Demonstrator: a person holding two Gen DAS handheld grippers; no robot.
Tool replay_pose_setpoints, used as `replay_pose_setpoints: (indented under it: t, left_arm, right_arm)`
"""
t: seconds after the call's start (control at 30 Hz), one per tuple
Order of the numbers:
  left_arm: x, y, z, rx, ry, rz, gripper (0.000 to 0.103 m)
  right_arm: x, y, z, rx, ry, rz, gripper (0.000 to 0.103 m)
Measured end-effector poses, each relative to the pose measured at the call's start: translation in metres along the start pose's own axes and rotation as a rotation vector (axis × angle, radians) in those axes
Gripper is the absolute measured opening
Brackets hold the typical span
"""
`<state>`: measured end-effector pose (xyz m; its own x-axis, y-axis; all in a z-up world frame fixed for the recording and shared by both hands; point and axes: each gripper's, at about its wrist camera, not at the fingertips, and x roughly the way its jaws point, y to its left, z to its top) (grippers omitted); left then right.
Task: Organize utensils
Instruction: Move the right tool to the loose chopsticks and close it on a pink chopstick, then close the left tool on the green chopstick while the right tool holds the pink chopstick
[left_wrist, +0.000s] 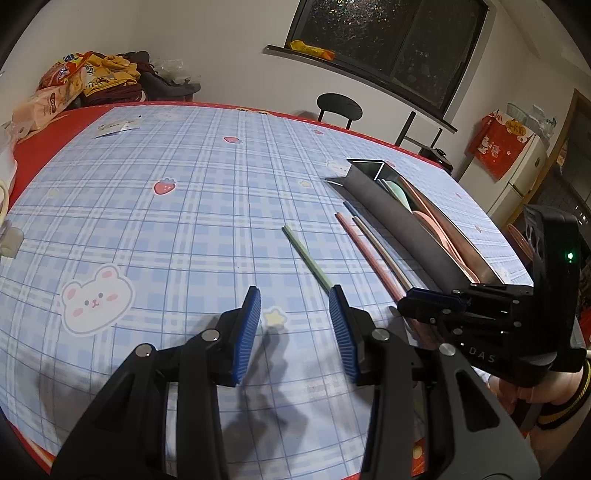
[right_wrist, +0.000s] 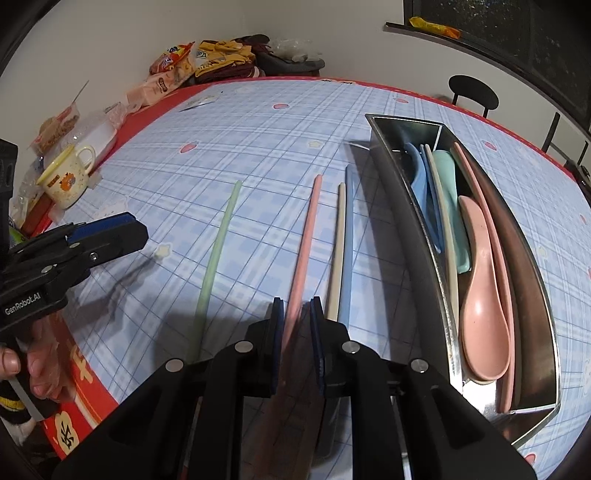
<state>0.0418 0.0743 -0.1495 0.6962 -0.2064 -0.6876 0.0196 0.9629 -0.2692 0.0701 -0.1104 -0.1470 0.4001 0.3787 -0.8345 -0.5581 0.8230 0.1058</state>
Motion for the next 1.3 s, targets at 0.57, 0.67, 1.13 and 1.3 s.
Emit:
replay_pose_setpoints:
  t: [0.57,0.67,1.13,1.3]
  left_arm:
    - [0.043,-0.03,0.011,0.056,0.132,0.054,0.04]
    - [0.051,-0.041,0.008,0.107,0.158,0.076,0.041]
    - [0.056,-0.064,-0.003,0.28,0.176,0.154,0.049]
    - [0.054,-0.064,-0.003,0.321,0.2,0.162,0.049]
  right_arm:
    - [-0.004,-0.005,-0.009,-0.002,-0.063,0.014,0.008]
    - [-0.004,-0.008,-0.009,0.001,-0.064,0.026,0.008]
    - [-0.005,-0.013,-0.01,0.033,-0.068,0.067,0.008]
    - [-0.005,-0.013,-0.011,0.033,-0.067,0.068,0.008]
